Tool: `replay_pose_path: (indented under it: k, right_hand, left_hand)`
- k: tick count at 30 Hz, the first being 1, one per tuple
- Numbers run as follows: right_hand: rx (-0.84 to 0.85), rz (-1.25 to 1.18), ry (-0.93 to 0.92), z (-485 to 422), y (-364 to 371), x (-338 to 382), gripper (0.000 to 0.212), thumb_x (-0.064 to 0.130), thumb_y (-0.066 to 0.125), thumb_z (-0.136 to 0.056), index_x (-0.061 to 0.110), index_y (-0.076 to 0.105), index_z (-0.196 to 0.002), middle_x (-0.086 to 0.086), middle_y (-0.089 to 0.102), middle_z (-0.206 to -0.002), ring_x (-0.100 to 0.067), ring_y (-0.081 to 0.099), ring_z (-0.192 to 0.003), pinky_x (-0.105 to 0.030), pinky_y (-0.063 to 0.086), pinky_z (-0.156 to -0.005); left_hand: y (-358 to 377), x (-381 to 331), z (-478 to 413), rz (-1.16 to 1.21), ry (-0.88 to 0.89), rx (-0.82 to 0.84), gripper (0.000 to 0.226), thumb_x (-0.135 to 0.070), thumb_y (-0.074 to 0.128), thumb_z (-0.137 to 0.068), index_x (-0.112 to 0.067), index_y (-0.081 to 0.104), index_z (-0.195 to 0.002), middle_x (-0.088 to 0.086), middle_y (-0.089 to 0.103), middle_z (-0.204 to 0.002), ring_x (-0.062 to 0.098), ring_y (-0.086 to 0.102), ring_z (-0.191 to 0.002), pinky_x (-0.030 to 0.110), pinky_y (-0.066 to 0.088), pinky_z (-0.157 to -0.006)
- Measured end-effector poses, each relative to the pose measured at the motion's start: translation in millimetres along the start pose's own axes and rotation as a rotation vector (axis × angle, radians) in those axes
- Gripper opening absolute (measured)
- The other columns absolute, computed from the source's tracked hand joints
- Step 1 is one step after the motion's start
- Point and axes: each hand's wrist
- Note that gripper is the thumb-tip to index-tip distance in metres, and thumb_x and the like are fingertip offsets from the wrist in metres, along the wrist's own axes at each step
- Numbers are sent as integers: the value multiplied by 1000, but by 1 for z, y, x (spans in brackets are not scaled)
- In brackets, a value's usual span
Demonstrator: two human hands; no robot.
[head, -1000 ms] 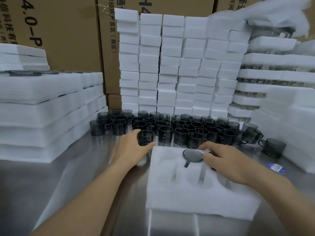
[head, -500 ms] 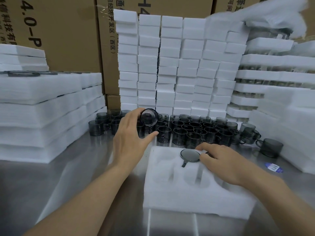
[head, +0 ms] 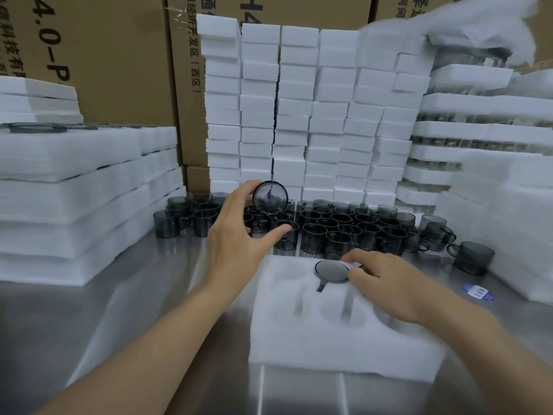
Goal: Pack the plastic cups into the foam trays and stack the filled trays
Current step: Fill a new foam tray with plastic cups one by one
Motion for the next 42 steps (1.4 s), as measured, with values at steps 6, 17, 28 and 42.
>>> replay_pose_path:
  k: [6,17,28,42]
  right_hand:
    - [2,20,16,2,-2,3,31,43,39,-102,37,60,-124,8,69,-106,-16,62,-104,-46,50,-98]
    - [-56,-21,30,2,1,4,25,45,41,-99,49,53,-77,11,63,-84,-14,56,-86,-38,45,-77]
    - [20,15,53,2,-5,5,61,59,24,-81,39,58,-127,9,67,-111,-19,60,-110,-44,50,-99]
    - [-202,60,-49,0,0,4,42,45,48,-97,46,49,-139,17,58,-116,-12,52,-120,-37,21,-106]
  left_hand:
    - [1,-41,4,67,188,126,81,-59,91,-73,-36,52,-140,-22,58,-128,2,61,-115,23,51,-85]
    - [1,-73,12,32,561,206,79,-56,91,-78,-20,52,-136,-8,63,-126,5,63,-112,18,53,-92]
    - [-4,-87,-9,1186,-1014,416,91,-81,75,-70,-9,77,-124,8,78,-126,21,78,-108,31,55,-78]
    - [0,-72,-5,1302,-1134,430,91,-84,80,-63,-4,84,-108,9,78,-116,19,74,-86,28,53,-68]
Point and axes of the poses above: each hand's wrist, its own z-axis away from the middle knuckle, its own y-axis out of the palm, x = y × z
